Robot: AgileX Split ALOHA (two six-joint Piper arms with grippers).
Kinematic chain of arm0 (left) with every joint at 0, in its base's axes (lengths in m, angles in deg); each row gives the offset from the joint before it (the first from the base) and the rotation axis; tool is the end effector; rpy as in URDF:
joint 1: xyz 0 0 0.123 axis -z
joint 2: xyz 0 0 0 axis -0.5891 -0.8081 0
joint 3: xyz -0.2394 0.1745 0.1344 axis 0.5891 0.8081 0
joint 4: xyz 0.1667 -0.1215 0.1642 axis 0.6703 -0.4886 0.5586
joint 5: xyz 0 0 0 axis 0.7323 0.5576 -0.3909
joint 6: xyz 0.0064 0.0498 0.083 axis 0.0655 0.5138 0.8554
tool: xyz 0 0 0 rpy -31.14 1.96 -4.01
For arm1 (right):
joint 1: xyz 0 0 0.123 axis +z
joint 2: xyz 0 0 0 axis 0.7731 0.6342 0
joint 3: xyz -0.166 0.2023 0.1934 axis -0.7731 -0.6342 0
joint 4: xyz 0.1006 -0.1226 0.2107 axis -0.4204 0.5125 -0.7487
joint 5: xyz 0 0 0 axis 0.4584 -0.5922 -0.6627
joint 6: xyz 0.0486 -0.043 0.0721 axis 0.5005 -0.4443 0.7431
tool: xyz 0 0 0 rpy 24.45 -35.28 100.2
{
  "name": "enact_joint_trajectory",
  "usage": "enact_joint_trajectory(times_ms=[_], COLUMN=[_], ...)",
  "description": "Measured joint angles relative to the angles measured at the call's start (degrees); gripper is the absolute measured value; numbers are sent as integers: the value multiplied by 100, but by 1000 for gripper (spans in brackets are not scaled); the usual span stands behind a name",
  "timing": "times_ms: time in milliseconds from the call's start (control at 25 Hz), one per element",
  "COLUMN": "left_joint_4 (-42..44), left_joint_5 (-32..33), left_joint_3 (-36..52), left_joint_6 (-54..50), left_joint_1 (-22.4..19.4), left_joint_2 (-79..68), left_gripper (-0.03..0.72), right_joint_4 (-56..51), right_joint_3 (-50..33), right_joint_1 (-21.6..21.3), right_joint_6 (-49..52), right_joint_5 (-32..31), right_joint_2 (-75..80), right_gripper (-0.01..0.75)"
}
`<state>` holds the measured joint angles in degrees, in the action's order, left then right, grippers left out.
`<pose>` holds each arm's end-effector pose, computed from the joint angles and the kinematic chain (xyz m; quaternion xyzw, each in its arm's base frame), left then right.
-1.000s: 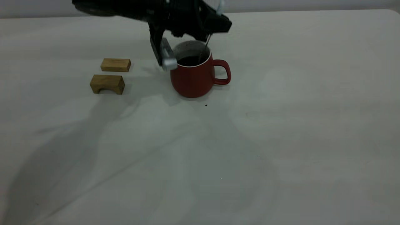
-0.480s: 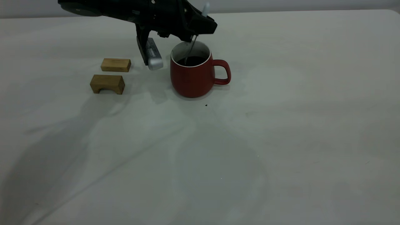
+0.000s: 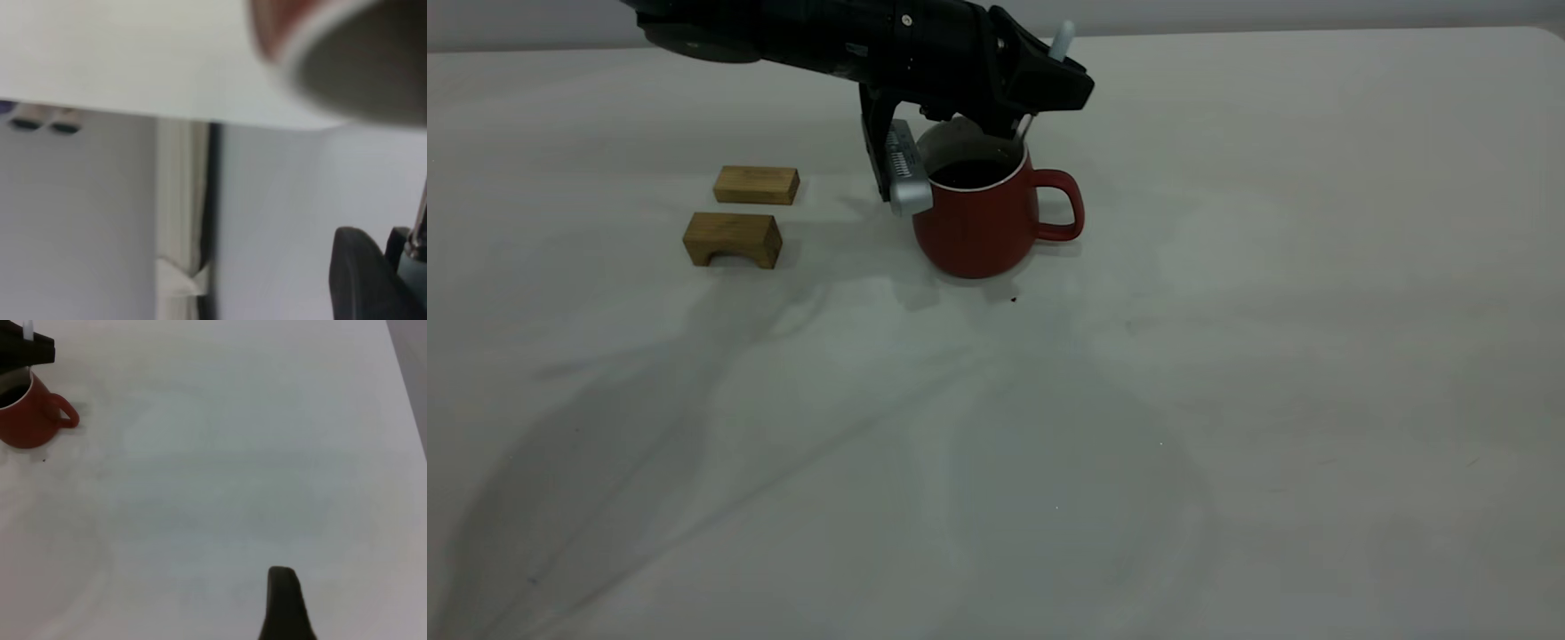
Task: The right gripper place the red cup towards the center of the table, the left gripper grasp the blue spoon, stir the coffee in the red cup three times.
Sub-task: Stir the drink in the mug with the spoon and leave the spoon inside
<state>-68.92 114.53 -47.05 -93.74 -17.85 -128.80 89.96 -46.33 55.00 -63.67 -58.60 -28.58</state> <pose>0.4914 -0.2275 0.0394 0.7188 -0.4895 0.4175 0.2636 -0.0264 -0.0038 0.2658 -0.0025 0.8826 0.0239 0.4696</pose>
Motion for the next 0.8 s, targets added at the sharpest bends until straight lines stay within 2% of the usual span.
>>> enact_joint_trajectory(times_ms=[160,320,520,640,800], left_joint_4=[717,1318,776,242,54], left_joint_5=[311,258,-26,-186,-163], left_joint_3=[0,0,0,-11,-28], left_joint_6=[-603,-1102,-752,-259,21], left_joint_1=[-141,-396,-436,-328,-131], left_joint_2=[6,129,162,110,-34], left_gripper=[106,106,106,106,106], right_joint_4=[0,0,0,0,0], right_joint_3=[0,0,0,0,0], right_joint_1=[0,0,0,0,0], right_joint_6=[0,0,0,0,0], right_joint_5=[0,0,0,0,0], right_joint_2=[0,0,0,0,0], right_gripper=[572,572,572,572,572])
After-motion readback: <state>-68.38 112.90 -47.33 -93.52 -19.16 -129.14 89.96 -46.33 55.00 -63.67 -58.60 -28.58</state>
